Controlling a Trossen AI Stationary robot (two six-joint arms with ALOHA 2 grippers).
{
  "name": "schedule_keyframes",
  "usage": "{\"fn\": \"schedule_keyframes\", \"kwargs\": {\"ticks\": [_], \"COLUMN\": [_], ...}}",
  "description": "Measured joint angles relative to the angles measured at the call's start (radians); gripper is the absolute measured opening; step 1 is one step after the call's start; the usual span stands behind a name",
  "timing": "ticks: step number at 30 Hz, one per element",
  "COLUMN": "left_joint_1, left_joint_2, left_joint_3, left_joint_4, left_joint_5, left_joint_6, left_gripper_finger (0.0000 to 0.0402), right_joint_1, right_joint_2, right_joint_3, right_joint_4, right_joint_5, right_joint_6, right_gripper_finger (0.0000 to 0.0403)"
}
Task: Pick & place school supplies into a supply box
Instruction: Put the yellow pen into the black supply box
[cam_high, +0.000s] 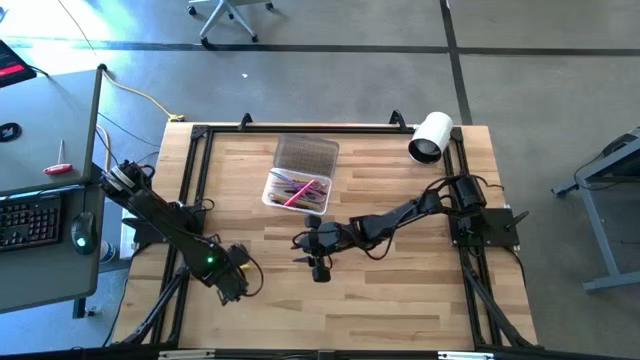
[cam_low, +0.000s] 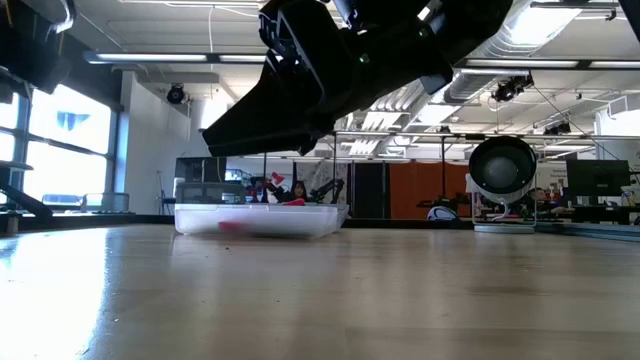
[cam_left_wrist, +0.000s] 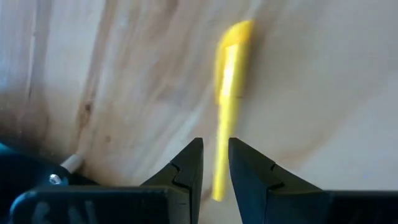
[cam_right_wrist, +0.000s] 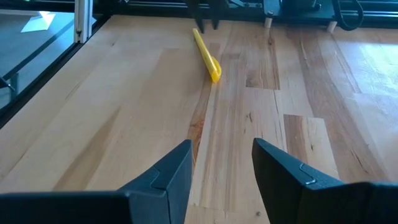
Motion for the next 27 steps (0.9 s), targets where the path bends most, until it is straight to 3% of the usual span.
{"fn": "schedule_keyframes", "kwargs": {"ticks": [6,18,24,27], "left_joint_1": [0.000,0.000,-0.001,0.000], "left_joint_2": [0.002,0.000,-0.005,-0.005], "left_joint_3": [0.032,-0.184,-0.236,-0.239], "left_joint_4": [0.019,0.292,0.334,0.349], "left_joint_5": [-0.007,0.084,0.046,0.040], "left_joint_6": [0.007,0.006,0.004,0.016], "left_gripper_finger": [0.0110,0.0111,0.0108,0.0080], "right_joint_1": [0.000,0.001,0.001,0.001], "right_joint_2": [0.000,0.000,0.000,0.000], "right_joint_3": [0.000,0.000,0.000,0.000], "right_joint_4": [-0.001,-0.009,-0.009,-0.009], "right_joint_5": [0.000,0.000,0.000,-0.001], "right_joint_6": [0.000,0.000,0.000,0.000], "right_gripper_finger": [0.0142,0.0140,0.0140,0.0140]}}
